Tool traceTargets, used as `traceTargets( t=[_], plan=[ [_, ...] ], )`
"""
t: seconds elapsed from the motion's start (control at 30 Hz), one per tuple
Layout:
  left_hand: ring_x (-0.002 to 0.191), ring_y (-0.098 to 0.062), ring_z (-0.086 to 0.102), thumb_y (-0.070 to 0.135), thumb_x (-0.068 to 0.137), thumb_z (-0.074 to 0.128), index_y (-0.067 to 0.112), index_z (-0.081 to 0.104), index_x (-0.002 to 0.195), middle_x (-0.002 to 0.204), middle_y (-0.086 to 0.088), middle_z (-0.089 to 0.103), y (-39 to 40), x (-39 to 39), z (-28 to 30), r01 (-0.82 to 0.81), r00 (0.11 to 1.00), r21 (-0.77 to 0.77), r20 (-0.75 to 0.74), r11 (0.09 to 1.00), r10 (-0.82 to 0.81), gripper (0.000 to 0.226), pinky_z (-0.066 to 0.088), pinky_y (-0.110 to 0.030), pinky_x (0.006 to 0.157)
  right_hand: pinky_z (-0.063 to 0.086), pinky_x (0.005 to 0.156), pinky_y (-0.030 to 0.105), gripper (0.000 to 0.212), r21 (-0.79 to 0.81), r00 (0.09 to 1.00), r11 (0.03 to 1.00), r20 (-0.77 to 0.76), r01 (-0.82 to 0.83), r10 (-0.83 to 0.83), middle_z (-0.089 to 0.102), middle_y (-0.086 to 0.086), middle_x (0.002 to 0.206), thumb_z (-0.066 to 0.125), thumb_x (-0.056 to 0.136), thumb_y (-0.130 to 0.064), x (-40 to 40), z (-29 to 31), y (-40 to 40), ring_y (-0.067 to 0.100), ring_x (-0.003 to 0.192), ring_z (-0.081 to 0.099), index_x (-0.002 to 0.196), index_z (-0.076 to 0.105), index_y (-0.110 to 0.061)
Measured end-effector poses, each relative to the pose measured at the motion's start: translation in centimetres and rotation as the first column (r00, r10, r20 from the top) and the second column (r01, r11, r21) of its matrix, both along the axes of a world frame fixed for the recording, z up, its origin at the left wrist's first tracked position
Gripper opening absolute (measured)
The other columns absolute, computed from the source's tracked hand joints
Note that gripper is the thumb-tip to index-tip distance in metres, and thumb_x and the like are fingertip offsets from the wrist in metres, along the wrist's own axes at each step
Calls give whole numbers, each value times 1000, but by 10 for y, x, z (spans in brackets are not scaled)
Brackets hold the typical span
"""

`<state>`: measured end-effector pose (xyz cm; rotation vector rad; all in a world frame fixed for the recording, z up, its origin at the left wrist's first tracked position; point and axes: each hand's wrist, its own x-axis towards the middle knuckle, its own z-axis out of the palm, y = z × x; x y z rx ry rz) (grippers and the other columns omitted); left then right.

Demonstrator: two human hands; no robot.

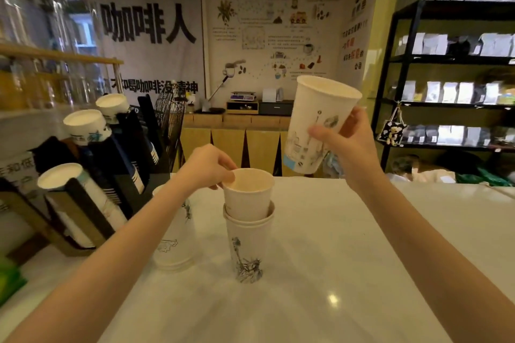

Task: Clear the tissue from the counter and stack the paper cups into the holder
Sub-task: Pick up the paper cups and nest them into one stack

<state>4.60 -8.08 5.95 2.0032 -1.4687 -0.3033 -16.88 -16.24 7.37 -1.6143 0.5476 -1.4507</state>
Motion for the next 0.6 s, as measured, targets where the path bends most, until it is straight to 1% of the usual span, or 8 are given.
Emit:
traceTargets(
  t=[0.07, 0.17, 0.23, 0.3, 0.37, 0.43, 0.5, 0.6],
  plan=[
    [74, -10, 58, 10, 80, 61, 12, 67, 99, 92, -3, 63, 0, 0, -11, 12, 1000, -13, -10, 1000, -12, 19, 47, -17, 53, 53, 89, 42, 75, 25, 995, 995, 43, -92, 91, 60, 5, 121, 78, 65, -15, 11, 6, 3, 20, 110, 60, 128, 39, -14],
    [86, -14, 60, 9, 80, 60, 14, 70, 94, 98, -2, 64, 3, 1, -26, 44, 993, -27, -107, 999, -47, 17, 50, -20, 59, 55, 87, 41, 76, 43, 983, 982, 13, -185, 184, 62, 5, 119, 79, 62, -15, 30, 3, 9, 20, 110, 61, 128, 41, -15],
    [89, -17, 61, 9, 80, 61, 14, 70, 93, 101, -3, 66, 5, 3, -34, 43, 985, -37, -165, 998, -49, 17, 53, -24, 66, 57, 81, 32, 77, 44, 974, 975, -52, -218, 220, 61, 5, 119, 79, 63, -11, 43, -8, 13, 18, 108, 61, 130, 40, -14],
    [92, -21, 62, 10, 81, 60, 12, 68, 99, 103, -5, 68, 9, 5, -41, 28, 973, -48, -226, 998, -38, 20, 54, -32, 74, 58, 70, 21, 77, 58, 955, 965, -139, -257, 263, 60, 0, 116, 77, 65, -7, 52, -23, 17, 12, 104, 60, 131, 38, -16],
    [95, -22, 62, 9, 83, 57, 12, 65, 105, 105, -7, 69, 12, 8, -47, 20, 953, -66, -300, 998, -39, 24, 55, -38, 81, 56, 65, 15, 77, 103, 938, 953, -175, -285, 299, 59, -3, 114, 77, 65, -8, 58, -38, 17, 8, 102, 58, 130, 38, -20],
    [93, -20, 63, 8, 87, 51, 12, 64, 101, 101, -8, 68, 16, 11, -53, 17, 928, -87, -369, 996, -48, 20, 55, -36, 80, 56, 66, 18, 74, 139, 938, 948, -159, -287, 308, 59, -2, 116, 77, 66, -7, 60, -47, 14, 9, 104, 58, 126, 38, -25],
    [85, -14, 62, 9, 90, 44, 15, 63, 93, 93, -4, 66, 18, 12, -55, 13, 887, -91, -458, 996, -53, 20, 53, -28, 74, 54, 72, 23, 74, 152, 940, 948, -155, -281, 303, 58, 0, 119, 77, 66, -7, 59, -51, 12, 13, 107, 57, 125, 38, -27],
    [89, -14, 62, 13, 91, 43, 23, 63, 84, 90, 3, 66, 20, 11, -57, 10, 842, -101, -535, 995, -63, 24, 52, -29, 78, 53, 74, 25, 74, 134, 929, 951, -214, -279, 303, 56, -4, 116, 78, 64, -8, 56, -53, 10, 11, 106, 56, 123, 37, -29]
  ],
)
